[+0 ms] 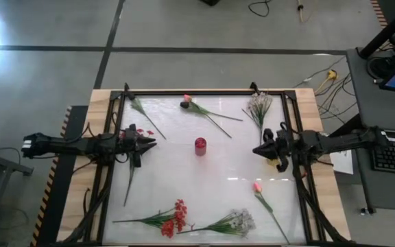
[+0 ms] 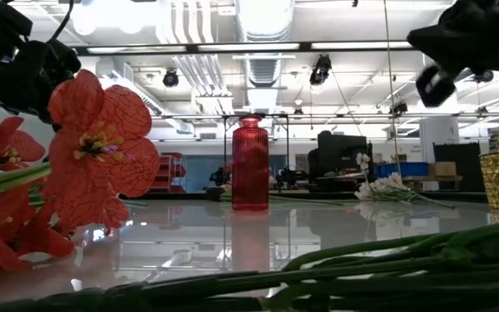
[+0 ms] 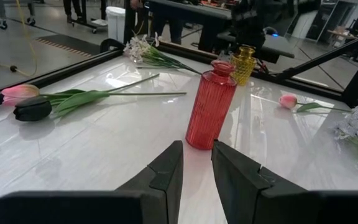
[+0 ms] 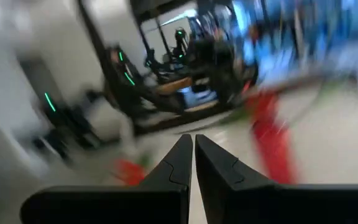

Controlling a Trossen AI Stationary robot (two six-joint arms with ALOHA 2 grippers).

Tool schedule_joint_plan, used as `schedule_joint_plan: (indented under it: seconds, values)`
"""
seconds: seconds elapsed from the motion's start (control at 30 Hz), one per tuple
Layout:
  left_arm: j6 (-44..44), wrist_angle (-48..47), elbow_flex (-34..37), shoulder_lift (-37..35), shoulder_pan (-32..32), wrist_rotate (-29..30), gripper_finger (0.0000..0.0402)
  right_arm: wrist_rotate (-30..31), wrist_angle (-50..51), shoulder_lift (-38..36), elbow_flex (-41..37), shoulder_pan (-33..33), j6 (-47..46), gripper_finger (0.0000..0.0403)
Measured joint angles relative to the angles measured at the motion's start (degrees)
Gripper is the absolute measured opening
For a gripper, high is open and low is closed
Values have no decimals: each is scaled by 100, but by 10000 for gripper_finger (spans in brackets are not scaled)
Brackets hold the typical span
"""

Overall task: Sort flowers into vase by color
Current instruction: Put the bottom pink flower into the red vase

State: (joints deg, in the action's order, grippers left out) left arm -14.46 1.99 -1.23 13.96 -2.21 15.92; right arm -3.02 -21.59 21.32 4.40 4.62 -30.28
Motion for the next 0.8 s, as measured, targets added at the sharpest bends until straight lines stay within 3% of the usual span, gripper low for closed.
schedule_joint_plan:
  seconds: [0.13,0.43,0.6,0.8]
  values:
    - [-1,1,0,8,1,1,75,155,-16,66,0,-4,-1842,13]
    - [0,4,1,7,1,0,75,559,177,105,91,-44,-2476,13]
    - [-2,6,1,7,1,1,75,700,2399,742,1499,352,-2397,12]
    - [-2,8,1,7,1,0,75,1327,5466,2266,3741,999,-2425,12]
